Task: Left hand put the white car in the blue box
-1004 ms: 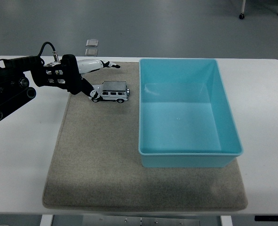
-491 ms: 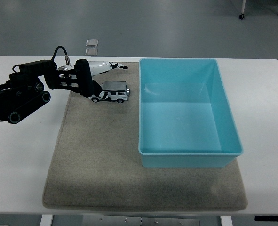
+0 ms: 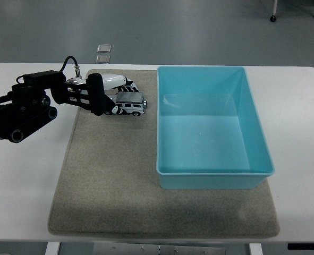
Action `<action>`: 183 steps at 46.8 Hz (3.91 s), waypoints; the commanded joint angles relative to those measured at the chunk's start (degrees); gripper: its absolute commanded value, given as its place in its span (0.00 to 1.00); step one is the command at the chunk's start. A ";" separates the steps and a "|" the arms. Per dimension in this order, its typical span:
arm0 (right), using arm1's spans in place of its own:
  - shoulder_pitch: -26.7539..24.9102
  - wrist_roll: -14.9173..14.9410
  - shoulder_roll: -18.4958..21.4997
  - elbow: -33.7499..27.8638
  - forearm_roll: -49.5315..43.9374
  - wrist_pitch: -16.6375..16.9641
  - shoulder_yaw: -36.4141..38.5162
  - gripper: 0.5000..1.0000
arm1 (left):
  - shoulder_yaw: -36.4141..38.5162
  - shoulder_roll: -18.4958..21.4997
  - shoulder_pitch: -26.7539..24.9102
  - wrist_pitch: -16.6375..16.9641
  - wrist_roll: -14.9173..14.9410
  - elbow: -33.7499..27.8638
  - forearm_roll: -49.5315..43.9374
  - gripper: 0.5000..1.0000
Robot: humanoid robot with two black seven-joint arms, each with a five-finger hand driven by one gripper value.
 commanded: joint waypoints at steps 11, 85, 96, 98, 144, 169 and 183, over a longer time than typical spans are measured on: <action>0.00 0.00 0.00 0.00 0.00 0.00 0.00 0.87 | 0.09 0.52 -0.53 -0.35 0.00 -0.59 0.00 0.00; 0.00 0.00 0.00 0.00 0.00 0.00 0.00 0.87 | 0.18 -13.01 -11.16 -6.42 1.40 -6.13 -2.28 0.97; 0.00 0.00 0.00 0.00 0.00 0.00 0.00 0.87 | -0.44 -12.92 -10.99 -6.42 1.40 -6.13 -7.55 1.00; 0.00 0.00 0.00 0.00 0.00 0.00 0.00 0.87 | -0.61 -12.92 -10.99 -6.33 1.40 -5.96 -9.13 1.00; 0.00 0.00 0.00 0.00 0.00 0.00 0.00 0.87 | -5.10 -0.44 -4.40 -18.55 7.19 14.44 -79.17 1.00; 0.00 0.00 0.00 0.00 0.00 0.00 0.09 0.87 | -9.93 -0.18 -1.06 -24.26 16.43 18.65 -98.35 1.00; 0.00 0.00 0.00 0.00 0.00 0.09 0.00 0.87 | -11.07 -0.44 -0.44 -24.52 16.43 18.65 -98.17 1.00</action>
